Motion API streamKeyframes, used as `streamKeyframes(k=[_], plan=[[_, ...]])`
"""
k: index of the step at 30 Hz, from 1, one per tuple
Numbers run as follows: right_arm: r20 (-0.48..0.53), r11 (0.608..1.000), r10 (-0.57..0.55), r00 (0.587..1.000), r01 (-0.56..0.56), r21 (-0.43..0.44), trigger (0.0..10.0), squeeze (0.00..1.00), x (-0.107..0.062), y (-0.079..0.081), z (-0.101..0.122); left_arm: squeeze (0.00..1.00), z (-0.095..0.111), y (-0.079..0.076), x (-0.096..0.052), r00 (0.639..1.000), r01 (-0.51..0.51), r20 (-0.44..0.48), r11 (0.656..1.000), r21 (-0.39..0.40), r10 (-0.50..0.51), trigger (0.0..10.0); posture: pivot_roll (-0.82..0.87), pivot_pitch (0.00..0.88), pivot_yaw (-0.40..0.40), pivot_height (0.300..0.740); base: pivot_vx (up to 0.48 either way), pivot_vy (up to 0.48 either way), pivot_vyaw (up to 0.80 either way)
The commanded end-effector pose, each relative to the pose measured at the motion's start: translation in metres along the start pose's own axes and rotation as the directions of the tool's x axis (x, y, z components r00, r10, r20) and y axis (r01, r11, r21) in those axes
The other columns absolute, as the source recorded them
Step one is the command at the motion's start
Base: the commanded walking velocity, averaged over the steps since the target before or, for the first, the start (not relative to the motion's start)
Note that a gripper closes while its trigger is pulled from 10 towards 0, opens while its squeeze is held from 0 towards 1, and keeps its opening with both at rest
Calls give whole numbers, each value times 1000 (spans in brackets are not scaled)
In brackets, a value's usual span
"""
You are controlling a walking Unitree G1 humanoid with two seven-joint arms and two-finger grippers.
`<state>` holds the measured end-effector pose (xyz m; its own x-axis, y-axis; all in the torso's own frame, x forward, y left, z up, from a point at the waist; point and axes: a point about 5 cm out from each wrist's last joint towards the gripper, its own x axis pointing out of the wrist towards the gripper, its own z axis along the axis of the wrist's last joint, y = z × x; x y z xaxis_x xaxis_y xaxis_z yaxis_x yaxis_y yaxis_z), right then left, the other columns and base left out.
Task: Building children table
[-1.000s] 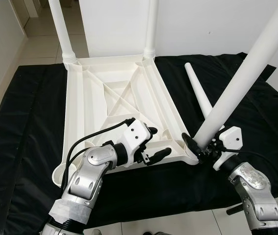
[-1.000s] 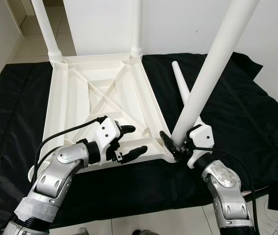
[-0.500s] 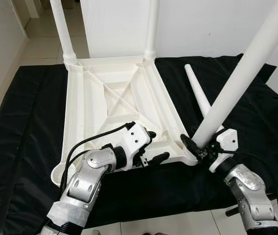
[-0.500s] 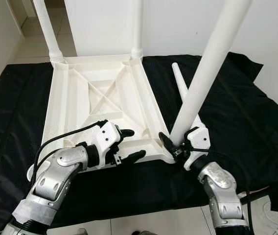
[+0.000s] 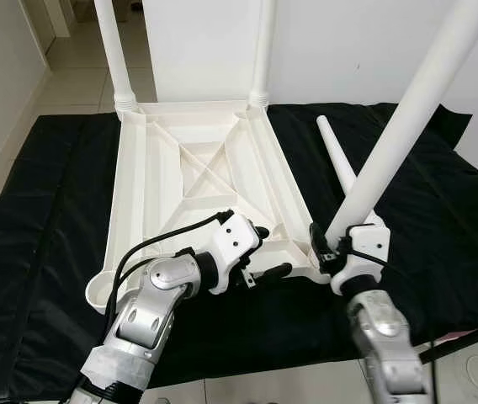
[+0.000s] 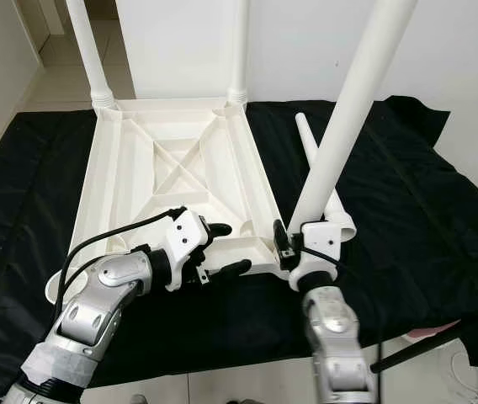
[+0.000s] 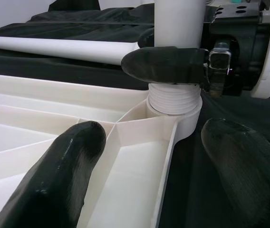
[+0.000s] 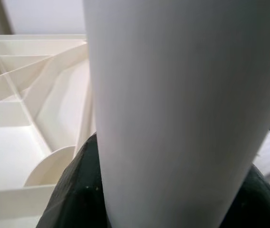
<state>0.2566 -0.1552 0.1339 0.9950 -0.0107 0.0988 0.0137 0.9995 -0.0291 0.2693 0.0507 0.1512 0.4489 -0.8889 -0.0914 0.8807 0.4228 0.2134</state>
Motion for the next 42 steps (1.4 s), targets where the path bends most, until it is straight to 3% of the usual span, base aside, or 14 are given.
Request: streamKeyframes(k=[1, 8, 9, 11, 12, 20, 21, 24, 29, 30, 31, 32, 41, 42], plan=[[-71, 993, -118, 990, 117, -21, 10000, 0, -3, -5, -11, 0, -2, 3, 0, 998, -66, -13, 998, -1, 66, 10000, -28, 49, -45, 740, 0, 0, 0], [-63, 987, -158, 985, 157, -23, 10000, 0, 0, -1, -7, 0, -1, 4, 1, 997, -75, -10, 997, -5, 75, 10000, -34, 50, -43, 740, 0, 0, 0], [-59, 992, -127, 990, 127, -13, 10000, 392, 1, 1, -6, 0, -1, 4, 2, 997, -75, -7, 997, -6, 75, 10000, -35, 52, -45, 740, 0, 0, 0], [-58, 993, -119, 991, 118, -11, 10000, 392, 1, 2, -5, 0, -1, 4, 2, 997, -75, -6, 997, -6, 75, 10000, -35, 52, -45, 740, 0, 0, 0], [-41, 995, -102, 994, 102, 0, 10000, 1000, 1, 5, -3, 0, 0, 4, 3, 997, -75, -5, 997, -6, 75, 10000, -37, 53, -44, 740, 0, 0, 0], [19, 999, 37, 999, -38, 29, 10000, 1000, 3, 9, 7, 0, 2, 6, 5, 997, -79, 2, 997, -7, 79, 10000, -43, 60, -42, 740, 0, 0, 0], [25, 991, 129, 991, -129, 17, 10000, 0, 3, 7, 9, 0, 2, 6, 5, 997, -77, 3, 997, -8, 77, 10000, -43, 60, -41, 740, 0, 0, 0], [28, 981, 196, 980, -196, 3, 10000, 0, 2, 4, 10, 0, 2, 6, 5, 997, -74, 3, 997, -6, 74, 10000, -44, 60, -40, 740, 0, 0, 0], [6, 929, 369, 929, -369, -35, 10000, 0, 0, -1, 10, 0, 3, 6, 5, 997, -75, 5, 997, -5, 75, 10000, -44, 60, -38, 740, 0, 0, 0], [0, 880, 471, 882, -470, -66, 10000, 0, 1, -5, 11, 0, 4, 7, 6, 997, -74, 7, 997, -5, 74, 10000, -50, 61, -36, 740, 0, 0, 0], [0, 880, 471, 882, -470, -66, 10000, 0, 1, -5, 11, 0, 4, 7, 6, 997, -74, 7, 997, -5, 74, 10000, -50, 61, -36, 740, 0, 0, 0], [-12, 846, 528, 849, -527, -87, 10000, 0, 2, -7, 10, 0, 4, 6, 6, 997, -73, 7, 997, -5, 73, 10000, -50, 61, -36, 740, 0, 0, 0], [-27, 801, 589, 808, -588, -111, 10000, 0, 11, -16, 12, 0, 5, 6, 7, 998, -67, 10, 998, -1, 67, 10000, -44, 60, -35, 740, 0, 0, 0], [-38, 794, 597, 802, -597, -116, 1608, 0, 11, -19, 10, 0, 5, 6, 7, 998, -68, 10, 998, 0, 68, 10000, -38, 60, -35, 740, 0, 0, 0]])
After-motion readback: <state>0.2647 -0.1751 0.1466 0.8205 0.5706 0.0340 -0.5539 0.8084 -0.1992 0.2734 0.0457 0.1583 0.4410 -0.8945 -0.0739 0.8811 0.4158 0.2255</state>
